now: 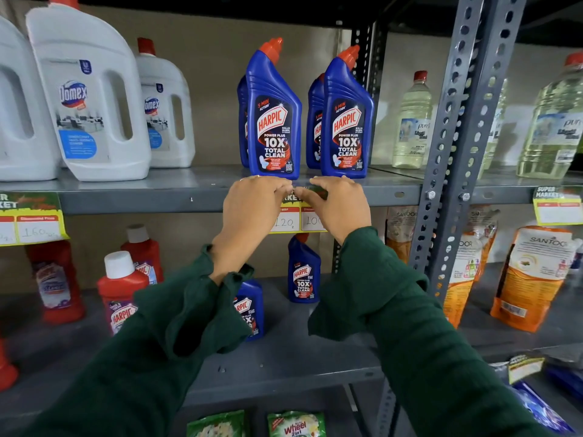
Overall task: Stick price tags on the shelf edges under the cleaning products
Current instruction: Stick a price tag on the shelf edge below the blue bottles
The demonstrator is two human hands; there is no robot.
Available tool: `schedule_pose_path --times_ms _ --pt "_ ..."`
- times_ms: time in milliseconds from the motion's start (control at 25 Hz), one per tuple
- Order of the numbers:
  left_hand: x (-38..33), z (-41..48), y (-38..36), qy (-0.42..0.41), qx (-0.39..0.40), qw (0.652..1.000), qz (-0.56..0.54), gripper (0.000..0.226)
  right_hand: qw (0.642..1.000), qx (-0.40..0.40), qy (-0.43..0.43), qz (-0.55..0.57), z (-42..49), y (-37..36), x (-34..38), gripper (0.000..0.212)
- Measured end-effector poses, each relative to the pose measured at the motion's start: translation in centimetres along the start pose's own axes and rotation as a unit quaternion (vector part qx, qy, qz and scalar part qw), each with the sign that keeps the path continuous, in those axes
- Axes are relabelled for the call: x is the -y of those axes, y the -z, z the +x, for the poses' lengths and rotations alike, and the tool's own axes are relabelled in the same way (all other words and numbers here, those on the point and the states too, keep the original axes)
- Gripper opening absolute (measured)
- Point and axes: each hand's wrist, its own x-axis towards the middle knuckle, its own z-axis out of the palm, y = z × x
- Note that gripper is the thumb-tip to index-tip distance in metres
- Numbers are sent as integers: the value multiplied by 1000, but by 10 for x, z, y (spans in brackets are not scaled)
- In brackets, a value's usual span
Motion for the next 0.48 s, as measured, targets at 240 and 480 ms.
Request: schedule_pose_path --times_ms 240,480 --pt "8 10 10 69 50 996 -14 19 998 29 -17 44 2 15 -1 27" --pt "16 16 18 67 111 991 -36 25 997 68 -15 43 8 21 -5 25"
